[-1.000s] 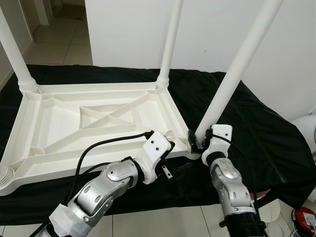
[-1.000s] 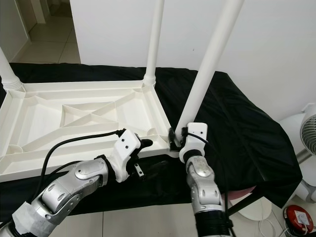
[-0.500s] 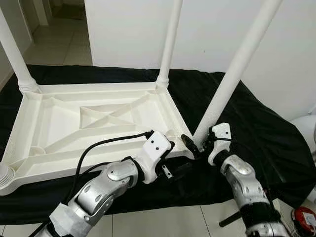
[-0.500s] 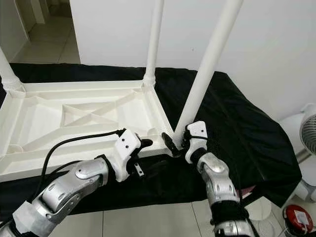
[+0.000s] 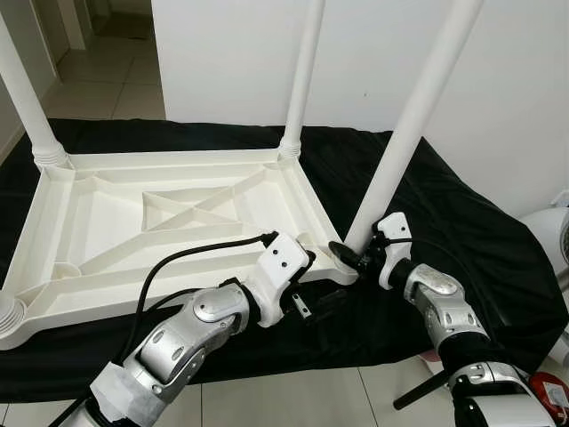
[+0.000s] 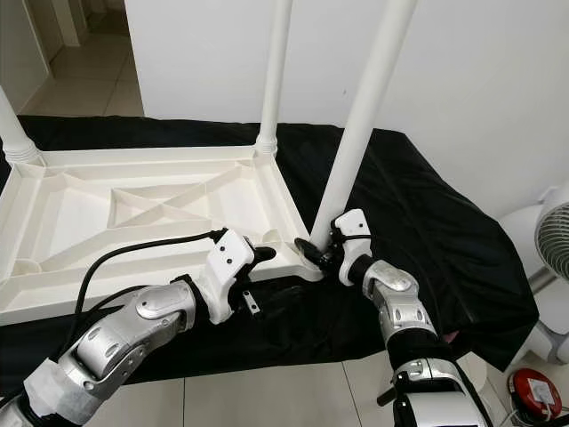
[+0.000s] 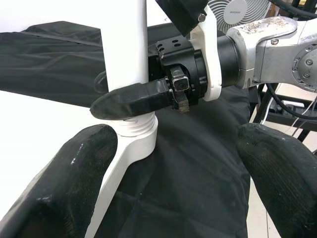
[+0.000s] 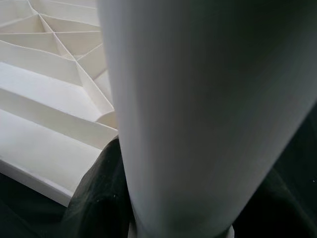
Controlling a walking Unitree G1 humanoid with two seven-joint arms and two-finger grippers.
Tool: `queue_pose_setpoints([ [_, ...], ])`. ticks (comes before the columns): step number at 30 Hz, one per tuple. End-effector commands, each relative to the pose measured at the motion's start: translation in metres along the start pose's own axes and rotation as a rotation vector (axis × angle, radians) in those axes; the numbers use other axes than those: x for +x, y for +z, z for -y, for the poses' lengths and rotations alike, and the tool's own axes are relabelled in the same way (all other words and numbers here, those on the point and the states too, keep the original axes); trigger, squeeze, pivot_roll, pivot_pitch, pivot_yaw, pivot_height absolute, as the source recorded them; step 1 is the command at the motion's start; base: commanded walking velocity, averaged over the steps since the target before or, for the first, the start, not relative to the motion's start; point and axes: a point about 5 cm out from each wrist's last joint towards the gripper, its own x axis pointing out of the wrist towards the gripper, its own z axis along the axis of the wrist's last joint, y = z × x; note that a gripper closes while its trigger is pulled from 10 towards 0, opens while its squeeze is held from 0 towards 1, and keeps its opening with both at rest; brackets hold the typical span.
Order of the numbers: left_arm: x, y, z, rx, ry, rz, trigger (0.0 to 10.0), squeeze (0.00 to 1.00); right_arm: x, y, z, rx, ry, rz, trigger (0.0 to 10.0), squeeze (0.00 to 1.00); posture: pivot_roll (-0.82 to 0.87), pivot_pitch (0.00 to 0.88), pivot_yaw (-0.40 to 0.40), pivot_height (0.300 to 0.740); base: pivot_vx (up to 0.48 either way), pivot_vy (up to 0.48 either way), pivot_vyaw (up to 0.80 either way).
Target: Building children table
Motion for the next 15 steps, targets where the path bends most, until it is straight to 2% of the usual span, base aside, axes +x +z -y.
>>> queue_pose_setpoints([
  [1,0.001,0.002,0.003,0.015,-0.109,0.004,10.0,0.0,-0.001,-0.009,-0.004,-0.014,0.059,-0.058,0.0,0.0,-0.01,0.0,-0.11,0.74,0.0,0.0,0.0],
  [7,0.001,0.002,0.003,0.014,-0.109,0.004,10.0,0.0,-0.005,-0.013,-0.003,0.013,0.053,-0.055,0.0,0.0,-0.02,0.0,-0.104,0.74,0.0,0.0,0.0],
  [8,0.001,0.002,0.003,0.014,-0.11,0.004,10.0,0.0,-0.006,-0.014,-0.002,0.017,0.037,-0.055,3.0,0.0,-0.02,0.0,-0.104,0.74,0.0,0.0,0.0],
  [9,0.001,0.002,0.004,0.015,-0.111,0.003,10.0,0.0,-0.006,-0.015,-0.001,0.019,0.026,-0.055,3.0,0.0,-0.02,0.0,-0.104,0.74,0.0,0.0,0.0],
  [10,0.001,0.002,0.004,0.014,-0.112,0.003,10.0,0.0,-0.006,-0.016,-0.002,0.032,0.01,-0.05,10.0,0.0,-0.02,0.0,-0.104,0.74,0.0,0.0,0.0],
  [15,0.001,0.002,0.004,0.012,-0.114,0.004,10.0,0.0,-0.006,-0.02,-0.002,0.048,-0.068,-0.056,10.0,0.0,-0.03,0.0,-0.104,0.74,0.0,0.0,0.0],
])
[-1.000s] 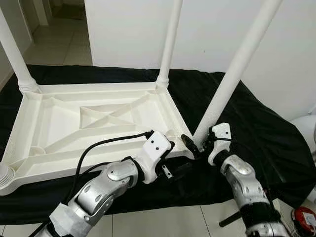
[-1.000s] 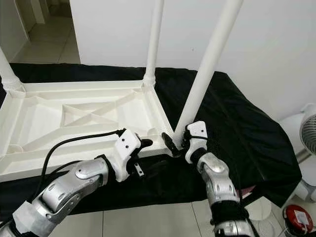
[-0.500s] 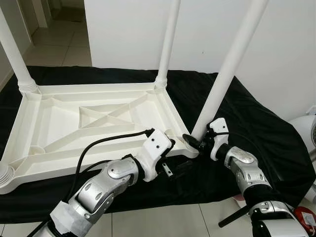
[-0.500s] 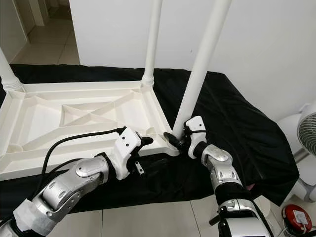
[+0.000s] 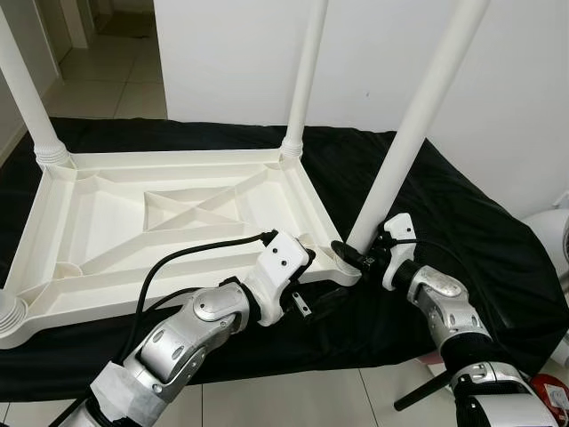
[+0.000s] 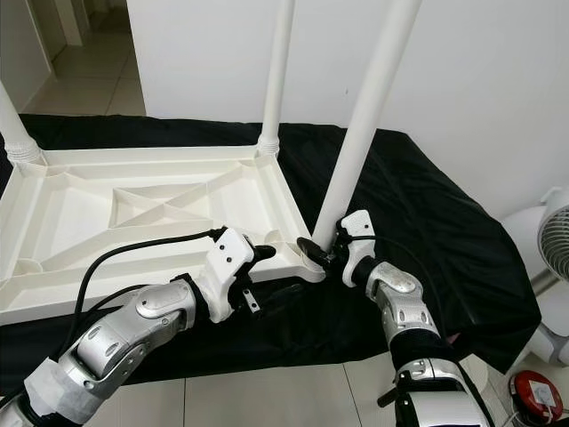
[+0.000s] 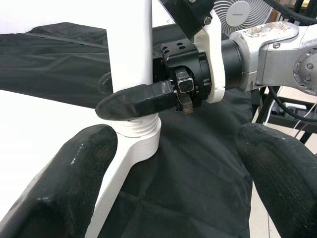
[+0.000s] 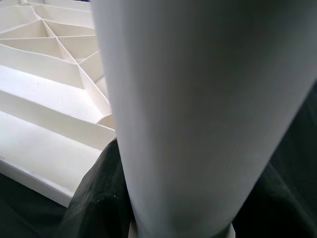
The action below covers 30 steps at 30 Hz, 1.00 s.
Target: Building children table
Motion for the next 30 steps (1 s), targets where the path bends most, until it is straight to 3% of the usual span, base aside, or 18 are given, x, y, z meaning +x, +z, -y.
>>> queue_pose_setpoints([
  [1,0.001,0.001,0.005,0.011,-0.116,0.001,10.0,0.0,-0.004,-0.018,-0.002,0.025,-0.068,-0.084,10.0,0.0,-0.03,0.0,-0.105,0.74,0.0,0.0,0.0],
  [9,0.001,0.0,0.007,0.003,-0.123,0.001,10.0,0.0,-0.005,-0.026,-0.006,0.1,-0.308,-0.107,10.0,0.0,-0.04,0.0,-0.098,0.74,0.0,0.0,0.0],
  [17,0.001,0.0,0.008,0.0,-0.126,-0.001,10.0,0.0,-0.004,-0.027,-0.012,0.149,-0.44,-0.1,10.0,0.0,-0.04,0.0,-0.097,0.74,0.0,0.0,0.0],
  [18,0.001,0.0,0.009,-0.002,-0.128,-0.001,10.0,0.0,-0.003,-0.026,-0.018,0.151,-0.527,-0.089,10.0,0.0,-0.04,0.0,-0.098,0.74,0.0,0.0,0.0],
  [22,0.001,-0.001,0.01,-0.004,-0.13,-0.002,10.0,0.0,-0.005,-0.026,-0.026,0.155,-0.656,-0.081,10.0,0.0,-0.04,0.0,-0.099,0.74,0.0,0.0,0.0],
  [24,0.001,-0.001,0.01,-0.004,-0.13,-0.002,10.0,0.0,-0.005,-0.026,-0.026,0.155,-0.656,-0.081,10.0,0.0,-0.04,0.0,-0.099,0.74,0.0,0.0,0.0],
  [26,0.001,-0.001,0.01,-0.005,-0.129,-0.002,10.0,0.0,-0.005,-0.025,-0.033,0.173,-0.715,-0.075,10.0,0.0,-0.03,0.0,-0.104,0.74,0.0,0.0,0.0],
  [27,0.0,-0.001,0.011,-0.007,-0.126,-0.002,10.0,0.0,-0.005,-0.019,-0.045,0.176,-0.791,-0.068,10.0,0.0,-0.03,0.0,-0.108,0.74,0.0,0.0,0.0],
  [30,0.0,-0.001,0.011,-0.007,-0.126,-0.002,10.0,0.0,-0.005,-0.019,-0.045,0.176,-0.791,-0.068,10.0,0.0,-0.03,0.0,-0.108,0.74,0.0,0.0,0.0],
])
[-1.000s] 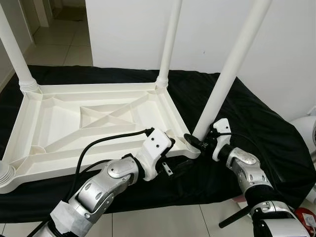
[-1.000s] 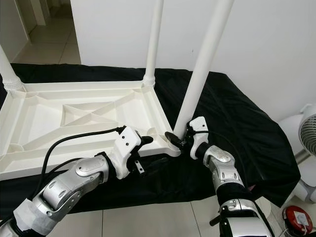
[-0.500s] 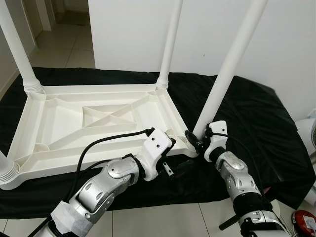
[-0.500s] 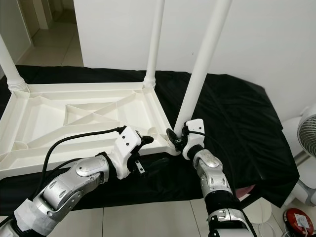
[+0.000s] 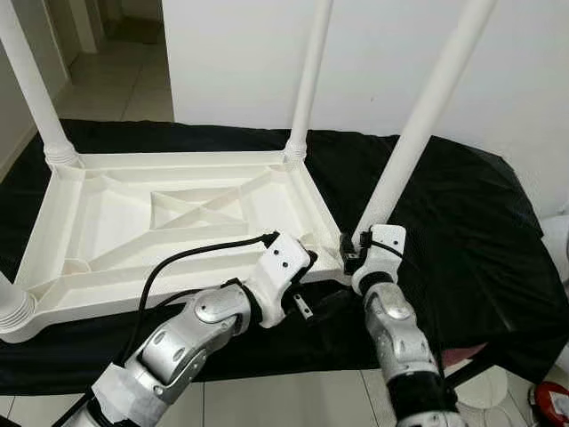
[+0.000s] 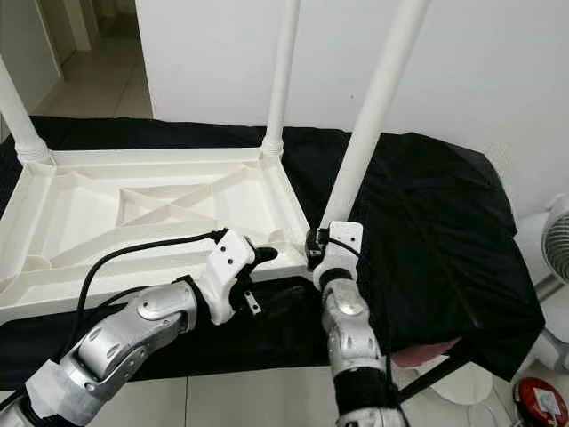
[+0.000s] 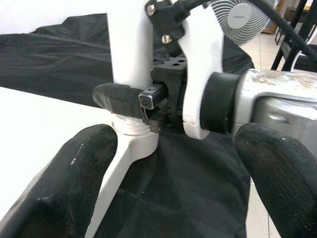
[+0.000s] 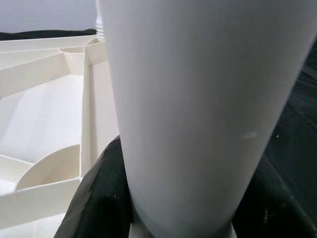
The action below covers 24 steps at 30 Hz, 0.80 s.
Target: Building children table
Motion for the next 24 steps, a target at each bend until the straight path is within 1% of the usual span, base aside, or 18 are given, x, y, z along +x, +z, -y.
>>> queue_pose_setpoints([
  [1,0.0,-0.001,0.009,0.001,-0.121,-0.008,10.0,0.0,-0.007,-0.017,0.007,-0.029,-0.059,-0.082,10.0,0.0,-0.03,0.0,-0.111,0.74,0.0,0.0,0.0],
  [5,0.0,-0.001,0.01,-0.001,-0.12,-0.008,10.0,0.0,-0.009,-0.017,0.002,-0.005,-0.021,-0.079,10.0,0.0,-0.03,0.0,-0.116,0.74,0.0,0.0,0.0],
  [6,0.0,-0.001,0.009,-0.001,-0.119,-0.008,10.0,0.0,-0.009,-0.014,0.001,0.005,-0.01,-0.067,10.0,0.87,-0.03,0.0,-0.116,0.74,0.0,0.0,0.0],
  [7,0.0,-0.001,0.009,-0.001,-0.118,-0.008,10.0,0.0,-0.009,-0.012,0.001,0.015,0.004,-0.055,10.0,1.0,-0.03,0.0,-0.117,0.74,0.0,0.0,0.0],
  [10,-0.001,-0.001,0.01,-0.001,-0.117,-0.008,10.0,0.0,-0.009,-0.009,0.001,0.018,0.009,-0.042,10.0,1.0,-0.02,0.0,-0.118,0.74,0.0,0.0,0.0],
  [13,-0.001,-0.002,0.01,-0.002,-0.116,-0.009,10.0,0.0,-0.01,-0.006,-0.001,0.029,0.049,-0.015,10.0,1.0,-0.02,0.0,-0.119,0.74,0.0,0.0,0.0],
  [14,-0.001,-0.002,0.01,-0.002,-0.115,-0.01,10.0,0.0,-0.012,-0.004,-0.001,0.01,0.056,-0.001,10.0,1.0,-0.02,0.0,-0.12,0.74,0.0,0.0,0.0],
  [19,-0.002,-0.002,0.01,-0.005,-0.112,-0.01,10.0,0.0,-0.015,-0.011,0.007,-0.032,0.098,-0.003,10.0,1.0,-0.02,0.0,-0.118,0.74,0.0,0.0,0.0],
  [20,-0.002,-0.002,0.01,-0.006,-0.111,-0.011,10.0,0.0,-0.016,-0.011,0.01,-0.038,0.107,0.001,10.0,0.0,-0.02,0.0,-0.116,0.74,0.0,0.0,0.0],
  [21,-0.002,-0.002,0.01,-0.006,-0.111,-0.011,10.0,0.0,-0.016,-0.011,0.01,-0.038,0.107,0.001,10.0,0.0,-0.02,0.0,-0.116,0.74,0.0,0.0,0.0],
  [22,-0.003,-0.002,0.01,-0.006,-0.108,-0.012,10.0,0.0,-0.015,-0.01,0.016,-0.047,0.151,0.008,10.0,0.0,-0.02,0.0,-0.115,0.74,0.0,0.0,0.0],
  [23,-0.003,-0.002,0.01,-0.006,-0.108,-0.012,10.0,0.0,-0.015,-0.01,0.016,-0.047,0.151,0.008,10.0,0.0,-0.02,0.0,-0.115,0.74,0.0,0.0,0.0],
  [24,-0.003,-0.002,0.01,-0.006,-0.106,-0.012,10.0,0.0,-0.014,-0.01,0.018,-0.049,0.177,0.008,10.0,0.0,-0.02,0.0,-0.115,0.74,0.0,0.0,0.0],
])
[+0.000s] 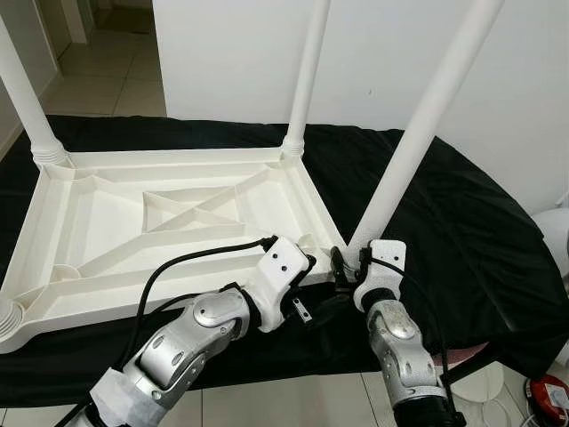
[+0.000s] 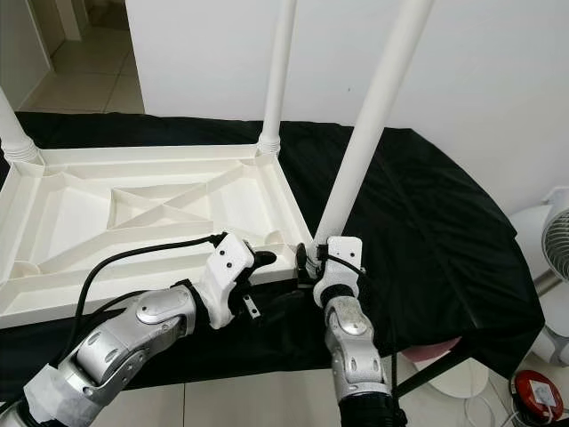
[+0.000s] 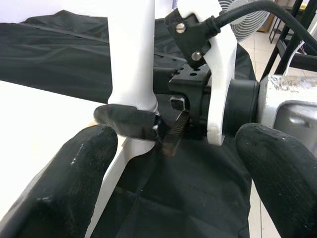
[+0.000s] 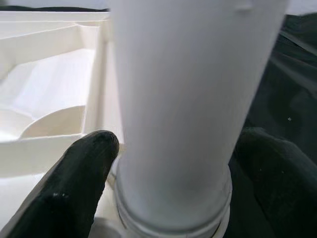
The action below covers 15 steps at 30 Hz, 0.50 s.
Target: Building children table
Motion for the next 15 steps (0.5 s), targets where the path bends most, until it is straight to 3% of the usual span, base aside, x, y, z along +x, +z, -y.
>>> queue_pose_setpoints([
  [1,-0.001,0.0,0.007,0.007,-0.104,-0.005,10.0,0.0,-0.001,-0.003,0.005,0.005,0.031,-0.007,10.0,0.0,-0.02,0.0,-0.115,0.74,0.0,0.0,0.0],
  [7,0.0,0.001,0.004,0.012,-0.099,-0.005,10.0,0.0,0.007,0.004,0.023,-0.083,0.141,0.029,10.0,0.0,-0.02,0.0,-0.11,0.74,0.0,0.0,0.0],
  [9,0.0,0.001,0.004,0.012,-0.099,-0.005,10.0,0.0,0.007,0.004,0.023,-0.083,0.141,0.029,10.0,0.0,-0.02,0.0,-0.11,0.74,0.0,0.0,0.0],
  [12,0.0,0.002,0.003,0.017,-0.098,-0.004,10.0,0.0,0.015,0.01,0.03,-0.134,0.266,0.035,10.0,0.0,-0.02,0.0,-0.108,0.74,0.0,0.0,0.0],
  [15,0.0,0.002,0.002,0.018,-0.097,-0.004,10.0,0.0,0.018,0.011,0.03,-0.14,0.306,0.04,10.0,0.0,-0.02,0.0,-0.106,0.74,0.0,0.0,0.0],
])
